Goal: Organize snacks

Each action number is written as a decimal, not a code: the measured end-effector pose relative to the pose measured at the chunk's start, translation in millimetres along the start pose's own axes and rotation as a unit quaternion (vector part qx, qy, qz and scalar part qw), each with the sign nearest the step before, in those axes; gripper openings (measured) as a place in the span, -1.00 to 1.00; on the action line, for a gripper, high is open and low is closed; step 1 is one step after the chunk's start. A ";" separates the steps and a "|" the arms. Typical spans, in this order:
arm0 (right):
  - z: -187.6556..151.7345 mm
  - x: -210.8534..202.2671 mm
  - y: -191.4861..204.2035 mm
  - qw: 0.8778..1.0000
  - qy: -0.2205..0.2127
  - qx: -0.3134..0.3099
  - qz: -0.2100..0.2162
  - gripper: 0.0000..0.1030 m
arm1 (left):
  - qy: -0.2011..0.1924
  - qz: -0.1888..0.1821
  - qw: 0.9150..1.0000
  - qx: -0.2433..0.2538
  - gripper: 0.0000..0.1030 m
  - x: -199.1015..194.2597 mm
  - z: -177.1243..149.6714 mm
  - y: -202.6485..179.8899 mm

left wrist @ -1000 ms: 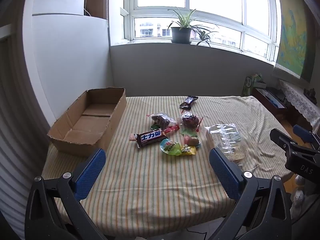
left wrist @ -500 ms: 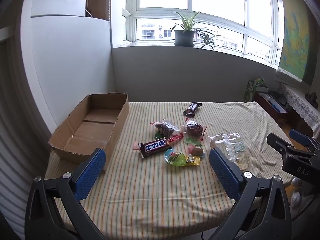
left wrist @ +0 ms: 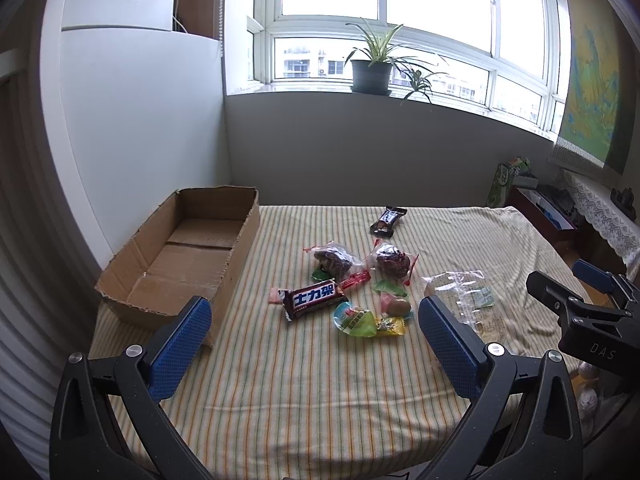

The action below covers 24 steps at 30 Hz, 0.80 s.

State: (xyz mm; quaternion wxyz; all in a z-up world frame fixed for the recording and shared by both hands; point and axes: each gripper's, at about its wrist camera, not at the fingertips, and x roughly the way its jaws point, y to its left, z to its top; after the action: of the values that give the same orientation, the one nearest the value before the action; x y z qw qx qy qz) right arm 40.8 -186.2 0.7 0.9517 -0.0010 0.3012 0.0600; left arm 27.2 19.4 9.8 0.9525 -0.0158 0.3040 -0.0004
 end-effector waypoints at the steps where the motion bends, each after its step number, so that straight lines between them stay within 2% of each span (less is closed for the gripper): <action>1: 0.0 -0.9 0.4 1.000 -0.001 -0.001 0.001 1.00 | -0.001 0.000 1.000 0.000 0.99 -0.9 -0.1 0.3; 24: -4.8 -2.0 -3.1 1.000 0.007 0.001 0.002 1.00 | 0.000 0.000 1.000 0.008 0.99 -0.9 -2.0 -8.6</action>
State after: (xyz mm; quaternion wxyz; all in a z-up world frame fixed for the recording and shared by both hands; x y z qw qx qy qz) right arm 36.8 -189.7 -2.1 0.9495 0.0000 0.3077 0.0622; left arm 25.4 10.7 8.9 0.9525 -0.0085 0.3043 -0.0033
